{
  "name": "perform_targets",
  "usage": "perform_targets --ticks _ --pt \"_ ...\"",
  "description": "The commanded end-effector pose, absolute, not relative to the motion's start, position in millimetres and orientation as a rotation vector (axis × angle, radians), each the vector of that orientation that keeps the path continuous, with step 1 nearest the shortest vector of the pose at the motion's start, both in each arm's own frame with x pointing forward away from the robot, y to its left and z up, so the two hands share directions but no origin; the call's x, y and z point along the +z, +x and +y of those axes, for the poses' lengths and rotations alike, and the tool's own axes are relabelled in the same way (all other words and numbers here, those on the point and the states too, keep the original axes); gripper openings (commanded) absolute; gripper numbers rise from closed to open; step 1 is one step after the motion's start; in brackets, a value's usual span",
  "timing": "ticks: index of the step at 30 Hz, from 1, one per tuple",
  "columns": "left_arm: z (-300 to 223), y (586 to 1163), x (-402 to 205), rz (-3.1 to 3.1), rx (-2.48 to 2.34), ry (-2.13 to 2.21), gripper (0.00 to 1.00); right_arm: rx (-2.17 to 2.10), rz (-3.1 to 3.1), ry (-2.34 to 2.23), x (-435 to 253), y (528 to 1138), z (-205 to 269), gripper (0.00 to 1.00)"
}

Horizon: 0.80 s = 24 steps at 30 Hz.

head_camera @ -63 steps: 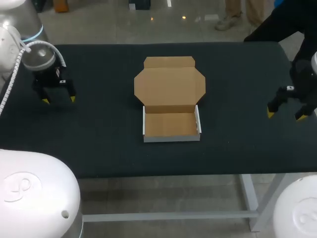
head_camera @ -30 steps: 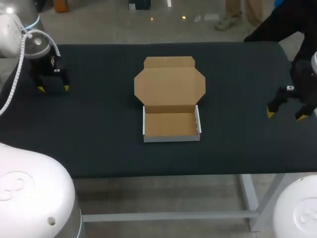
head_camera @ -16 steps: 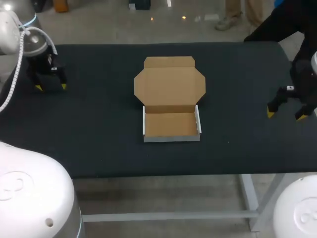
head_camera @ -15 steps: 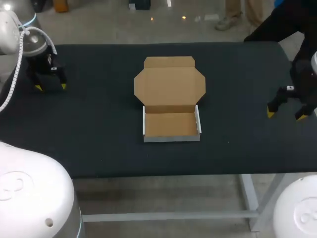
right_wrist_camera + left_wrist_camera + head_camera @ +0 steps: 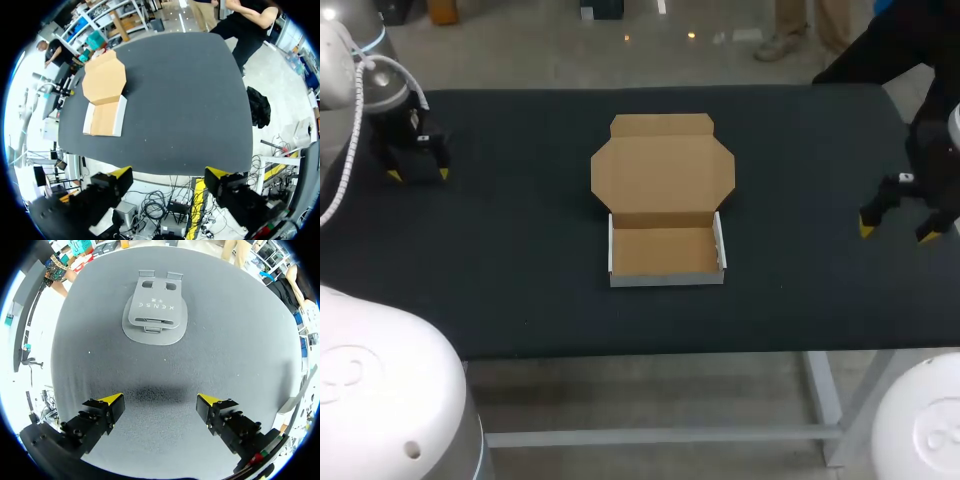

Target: Assemble the packaging by folding the flat box into shape, placing the metal phone stand inside, and closing the box properly

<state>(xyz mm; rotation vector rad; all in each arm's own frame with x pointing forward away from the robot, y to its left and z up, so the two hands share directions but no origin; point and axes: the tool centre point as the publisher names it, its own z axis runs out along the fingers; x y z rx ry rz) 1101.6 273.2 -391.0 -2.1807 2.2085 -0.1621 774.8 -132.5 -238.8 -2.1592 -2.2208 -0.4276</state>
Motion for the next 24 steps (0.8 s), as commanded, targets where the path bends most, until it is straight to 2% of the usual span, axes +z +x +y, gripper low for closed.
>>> perform_targets --ticks 1,24 --pt "276 1111 -395 2.217 -0.152 -2.188 1.0 -0.42 -2.22 -2.16 -237 774 -132 1.0" --pt "282 1140 -401 2.238 -0.134 -2.149 1.0 -0.42 -2.22 -2.16 -237 774 -132 1.0"
